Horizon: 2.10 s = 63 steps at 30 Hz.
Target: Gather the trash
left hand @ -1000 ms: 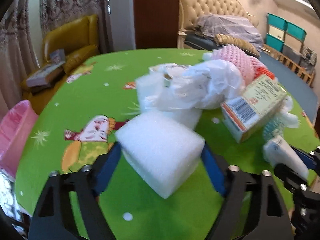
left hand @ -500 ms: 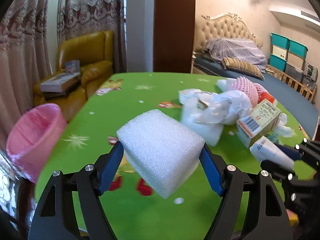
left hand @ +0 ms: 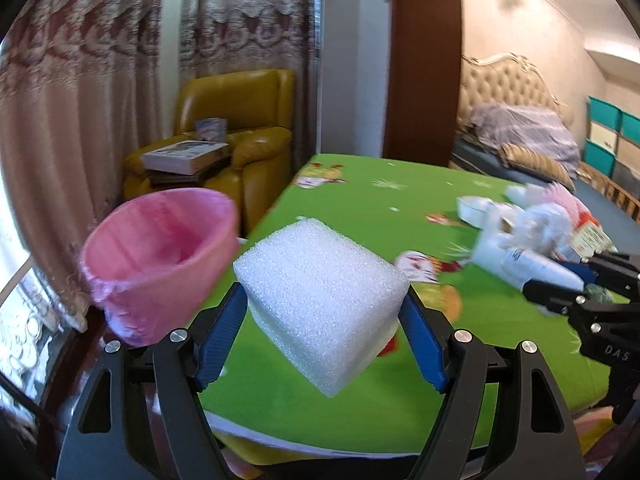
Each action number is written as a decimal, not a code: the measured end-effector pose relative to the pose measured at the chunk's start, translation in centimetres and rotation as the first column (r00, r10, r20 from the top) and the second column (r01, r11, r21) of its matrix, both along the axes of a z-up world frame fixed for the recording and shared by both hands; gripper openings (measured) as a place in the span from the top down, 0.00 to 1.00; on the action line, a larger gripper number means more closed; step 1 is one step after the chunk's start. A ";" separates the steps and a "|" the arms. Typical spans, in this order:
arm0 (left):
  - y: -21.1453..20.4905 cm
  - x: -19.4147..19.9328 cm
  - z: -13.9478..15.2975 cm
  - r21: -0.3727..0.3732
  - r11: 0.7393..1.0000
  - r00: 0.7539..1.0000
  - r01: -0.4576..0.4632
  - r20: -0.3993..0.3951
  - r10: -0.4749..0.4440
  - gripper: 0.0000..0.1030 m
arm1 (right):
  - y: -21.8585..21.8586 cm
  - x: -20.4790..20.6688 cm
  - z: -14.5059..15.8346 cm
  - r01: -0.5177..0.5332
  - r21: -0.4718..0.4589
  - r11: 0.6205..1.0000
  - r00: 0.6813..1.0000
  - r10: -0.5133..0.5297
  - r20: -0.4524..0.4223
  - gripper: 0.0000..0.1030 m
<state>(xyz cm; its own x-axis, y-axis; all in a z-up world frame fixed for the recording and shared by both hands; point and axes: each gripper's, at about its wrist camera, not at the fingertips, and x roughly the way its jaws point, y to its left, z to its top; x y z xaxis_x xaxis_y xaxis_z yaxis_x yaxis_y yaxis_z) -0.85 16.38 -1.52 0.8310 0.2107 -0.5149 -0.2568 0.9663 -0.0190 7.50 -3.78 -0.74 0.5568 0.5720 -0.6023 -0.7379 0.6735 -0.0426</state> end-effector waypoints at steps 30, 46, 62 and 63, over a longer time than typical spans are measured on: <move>24.4 3.9 1.8 -0.058 0.968 0.969 -0.244 -0.051 0.242 0.30 | 30.9 7.7 1.2 -0.273 -0.011 0.962 0.962 0.273 -0.006 0.67; 22.6 1.7 2.0 -0.028 0.948 0.948 -0.317 0.020 0.317 0.09 | 24.7 6.7 2.6 -0.219 0.078 0.973 0.975 0.215 0.059 0.27; 6.2 4.1 2.4 -0.107 0.993 0.996 -0.058 0.058 0.064 0.09 | 3.6 4.9 4.0 0.065 0.168 0.984 0.994 -0.079 0.081 0.27; 5.3 4.4 2.2 -0.117 0.992 0.998 -0.039 0.053 0.045 0.09 | 2.3 4.8 3.8 0.082 0.167 0.983 0.992 -0.096 0.080 0.27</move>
